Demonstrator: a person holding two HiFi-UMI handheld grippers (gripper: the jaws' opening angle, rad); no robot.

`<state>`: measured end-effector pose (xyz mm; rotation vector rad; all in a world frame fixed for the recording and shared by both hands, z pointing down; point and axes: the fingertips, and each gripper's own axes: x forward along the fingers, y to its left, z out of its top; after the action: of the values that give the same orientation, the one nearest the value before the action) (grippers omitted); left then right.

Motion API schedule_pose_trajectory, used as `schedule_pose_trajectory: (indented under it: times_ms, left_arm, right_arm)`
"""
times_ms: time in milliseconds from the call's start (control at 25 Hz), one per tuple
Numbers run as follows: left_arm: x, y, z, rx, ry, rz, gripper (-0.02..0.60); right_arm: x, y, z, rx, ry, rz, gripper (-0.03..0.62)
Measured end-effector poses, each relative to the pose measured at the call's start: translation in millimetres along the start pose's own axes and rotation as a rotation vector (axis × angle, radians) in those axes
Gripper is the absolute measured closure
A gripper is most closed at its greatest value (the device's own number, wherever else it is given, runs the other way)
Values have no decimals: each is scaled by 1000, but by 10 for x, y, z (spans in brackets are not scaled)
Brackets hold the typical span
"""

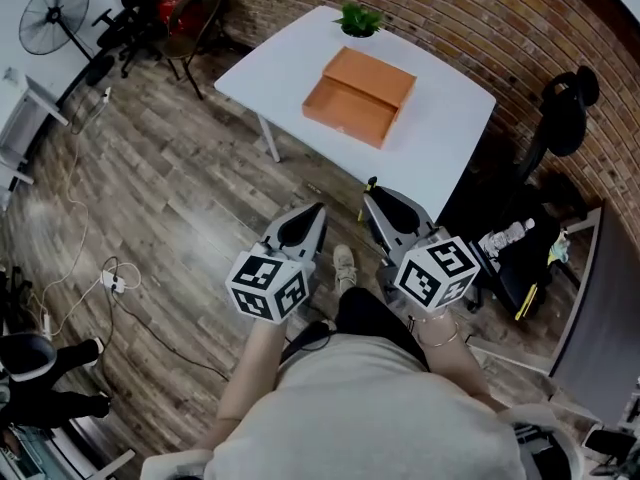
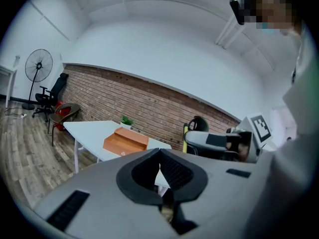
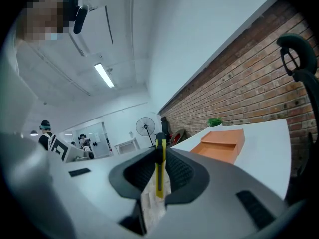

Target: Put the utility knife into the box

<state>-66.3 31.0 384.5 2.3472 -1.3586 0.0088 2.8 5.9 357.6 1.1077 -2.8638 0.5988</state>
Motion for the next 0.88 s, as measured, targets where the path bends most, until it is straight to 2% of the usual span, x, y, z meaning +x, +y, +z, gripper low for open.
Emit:
schedule_pose_trajectory:
  times_ms: [480,880]
  left_arm:
    - [1326,720,729,14,-15,37,575]
    - [2064,1116,952,-18,-20,64,575]
  right_arm:
    - [1139,-1092,585,14,14,40,531]
    - [1750,-1689,748,9,55,83,531]
